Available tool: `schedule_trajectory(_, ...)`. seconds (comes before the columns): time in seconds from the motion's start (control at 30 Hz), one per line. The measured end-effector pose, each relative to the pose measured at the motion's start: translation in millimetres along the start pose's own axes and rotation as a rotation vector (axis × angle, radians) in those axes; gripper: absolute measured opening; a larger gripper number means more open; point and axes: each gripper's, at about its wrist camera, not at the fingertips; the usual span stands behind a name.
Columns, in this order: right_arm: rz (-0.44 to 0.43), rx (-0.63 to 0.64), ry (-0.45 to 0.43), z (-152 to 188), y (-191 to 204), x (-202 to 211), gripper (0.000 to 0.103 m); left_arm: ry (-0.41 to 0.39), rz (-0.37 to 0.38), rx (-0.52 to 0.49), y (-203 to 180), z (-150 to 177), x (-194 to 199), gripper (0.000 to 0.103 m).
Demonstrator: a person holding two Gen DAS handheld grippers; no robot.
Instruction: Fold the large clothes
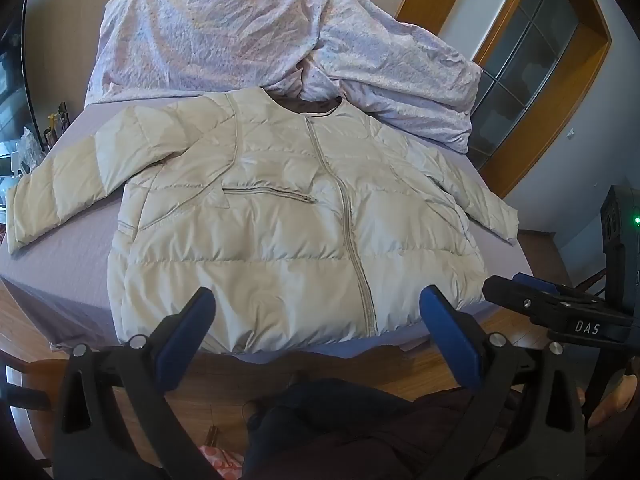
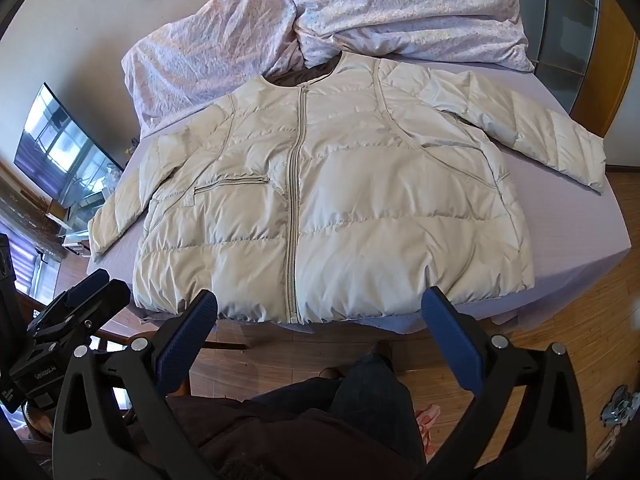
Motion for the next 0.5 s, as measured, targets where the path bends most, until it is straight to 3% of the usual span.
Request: schedule_trajectory(0.5,0.001,0.001,-0.004,0.2,-0.2,1.6,0.102,-0.002,-0.006,-0.005,-0.2,0.0,0.1,0.101)
Point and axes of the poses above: each gripper's, at about its wrist camera, not at the fingertips, and x roughly against the way its jaws point, y to its left, z to its underside, and after that the axes turned 6 degrees about z, right-handed
